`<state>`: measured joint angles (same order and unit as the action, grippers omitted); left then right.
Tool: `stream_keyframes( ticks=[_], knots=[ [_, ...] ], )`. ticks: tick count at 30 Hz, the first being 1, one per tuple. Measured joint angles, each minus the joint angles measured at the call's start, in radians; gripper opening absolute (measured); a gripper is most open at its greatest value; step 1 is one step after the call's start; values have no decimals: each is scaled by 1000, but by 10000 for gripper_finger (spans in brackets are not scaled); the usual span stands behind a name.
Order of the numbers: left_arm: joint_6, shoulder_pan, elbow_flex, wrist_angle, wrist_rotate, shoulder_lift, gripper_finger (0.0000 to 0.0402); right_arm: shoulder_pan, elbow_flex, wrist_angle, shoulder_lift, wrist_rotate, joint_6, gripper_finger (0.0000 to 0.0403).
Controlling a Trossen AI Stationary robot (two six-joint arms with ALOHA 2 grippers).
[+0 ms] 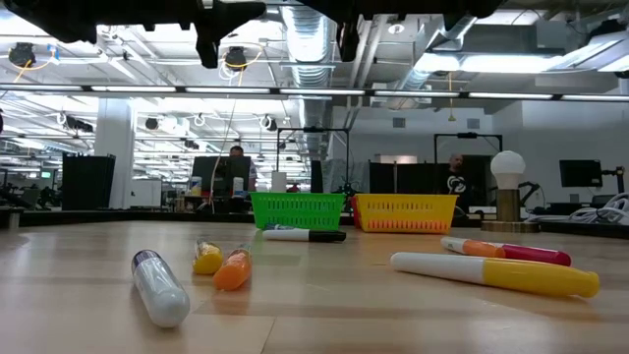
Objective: Pick & Place Markers
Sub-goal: Put the small blue highlighter pen into the blue bin
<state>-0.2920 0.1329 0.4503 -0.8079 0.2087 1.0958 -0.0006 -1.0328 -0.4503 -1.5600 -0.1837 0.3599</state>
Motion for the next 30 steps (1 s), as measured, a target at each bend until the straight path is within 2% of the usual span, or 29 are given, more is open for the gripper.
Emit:
stream_keyframes(
  ticks=[9, 21, 25, 30],
  knots=[
    [-4, 0, 0, -30, 0, 0, 191, -8, 0, 0, 0, 3, -11, 3],
    [-7, 0, 1, -54, 0, 0, 189, -8, 0, 0, 0, 6, -19, 5],
    [-56, 0, 1, -55, -5, 0, 189, -8, 0, 0, 0, 6, -19, 4],
    [-58, 1, 32, -60, -25, 45, 196, -8, 0, -1, 0, 3, -19, 3]
  ],
)
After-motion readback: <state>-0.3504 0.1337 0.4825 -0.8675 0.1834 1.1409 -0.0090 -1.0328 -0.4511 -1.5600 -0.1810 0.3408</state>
